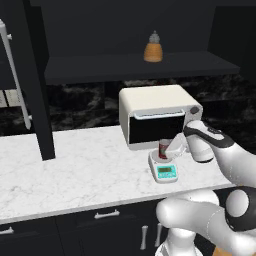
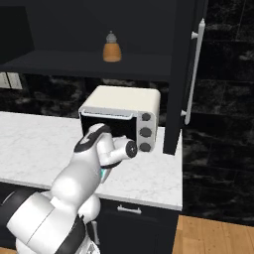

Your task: Pick the canned food and place it on the digital scale for weighing, and close the cabinet.

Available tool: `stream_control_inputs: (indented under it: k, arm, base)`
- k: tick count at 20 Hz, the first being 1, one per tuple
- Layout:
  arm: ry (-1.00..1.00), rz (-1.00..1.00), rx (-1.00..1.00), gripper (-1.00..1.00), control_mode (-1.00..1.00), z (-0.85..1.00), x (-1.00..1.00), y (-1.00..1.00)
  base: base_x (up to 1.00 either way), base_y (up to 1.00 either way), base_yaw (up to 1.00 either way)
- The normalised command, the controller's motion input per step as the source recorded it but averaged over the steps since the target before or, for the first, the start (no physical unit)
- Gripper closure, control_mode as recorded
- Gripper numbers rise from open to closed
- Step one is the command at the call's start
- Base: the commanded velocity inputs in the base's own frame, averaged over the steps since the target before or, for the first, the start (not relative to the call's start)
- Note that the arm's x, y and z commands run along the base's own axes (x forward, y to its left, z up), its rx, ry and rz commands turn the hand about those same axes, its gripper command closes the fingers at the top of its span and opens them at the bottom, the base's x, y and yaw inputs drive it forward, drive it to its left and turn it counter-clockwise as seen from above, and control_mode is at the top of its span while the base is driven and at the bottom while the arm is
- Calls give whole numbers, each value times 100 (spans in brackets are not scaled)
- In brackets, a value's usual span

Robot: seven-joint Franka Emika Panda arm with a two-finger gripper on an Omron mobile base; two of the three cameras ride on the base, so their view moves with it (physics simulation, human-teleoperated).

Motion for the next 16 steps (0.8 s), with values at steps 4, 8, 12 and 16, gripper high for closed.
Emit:
stream_control_inputs:
  k: [4,8,12,16]
  arm:
    - [-1,0,0,100,-100,-36,24,-1]
    - [0,0,0,100,-100,-39,19,0]
    - [1,0,-1,100,-100,-34,-2,1]
    - [3,0,-2,-100,-100,-41,-48,1]
  base:
    - [0,0,0]
    - [0,0,0]
    - [0,0,0]
    - [0,0,0]
